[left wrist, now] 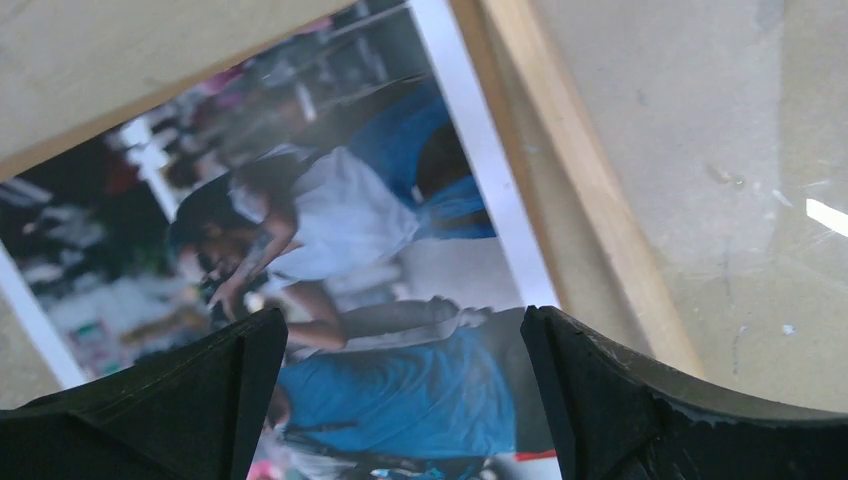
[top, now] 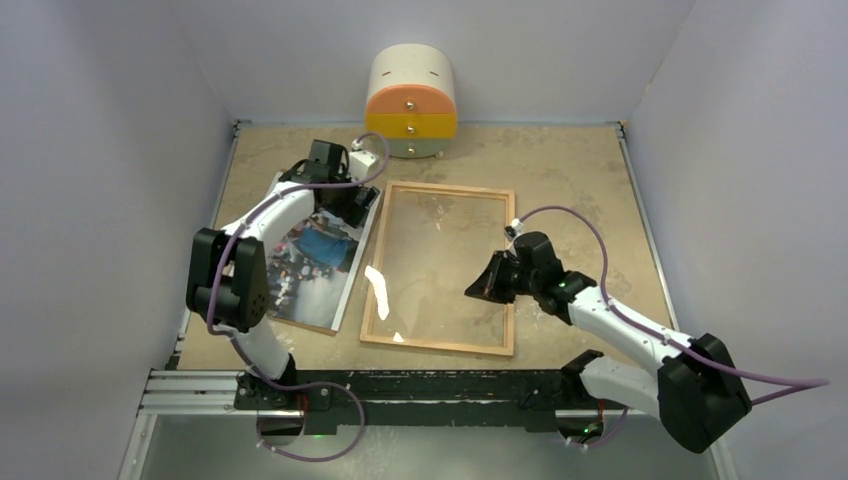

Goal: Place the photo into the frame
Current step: Adjust the photo frame at the center of the board, then place the photo frame item in the photo frame.

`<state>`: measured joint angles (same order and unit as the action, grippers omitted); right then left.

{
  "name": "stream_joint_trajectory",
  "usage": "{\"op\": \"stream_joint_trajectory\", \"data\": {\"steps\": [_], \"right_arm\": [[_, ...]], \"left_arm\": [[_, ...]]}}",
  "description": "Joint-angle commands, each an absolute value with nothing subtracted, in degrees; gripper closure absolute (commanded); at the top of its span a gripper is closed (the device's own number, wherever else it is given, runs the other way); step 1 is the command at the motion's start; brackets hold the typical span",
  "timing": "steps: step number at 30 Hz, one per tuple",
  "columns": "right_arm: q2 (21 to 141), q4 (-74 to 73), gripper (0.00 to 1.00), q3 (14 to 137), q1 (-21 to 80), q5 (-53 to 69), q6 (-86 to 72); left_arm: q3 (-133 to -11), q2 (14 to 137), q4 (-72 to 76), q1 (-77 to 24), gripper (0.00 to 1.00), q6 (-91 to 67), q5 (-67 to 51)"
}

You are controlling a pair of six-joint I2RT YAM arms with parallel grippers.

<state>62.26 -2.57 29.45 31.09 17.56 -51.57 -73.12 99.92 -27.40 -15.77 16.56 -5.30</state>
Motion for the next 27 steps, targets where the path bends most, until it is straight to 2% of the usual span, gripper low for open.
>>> {"op": "stream_joint_trajectory", "data": {"steps": [1, 11, 27], "right_arm": [[61.9, -4.2, 1.00, 32.8, 30.4, 16.9, -47.1], [58.6, -6.7, 1.00, 35.8, 28.6, 19.2, -40.7], [56.8, -6.7, 1.00, 32.9, 25.3, 18.5, -41.3]], "left_arm": [[-69.7, 95.6, -27.5, -14.4, 0.04, 20.1, -6.2], [-60.2, 94.0, -24.9, -16.0, 0.04, 21.1, -5.8], [-57.7, 94.9, -22.7, -20.0, 0.04, 21.0, -2.6]]}}
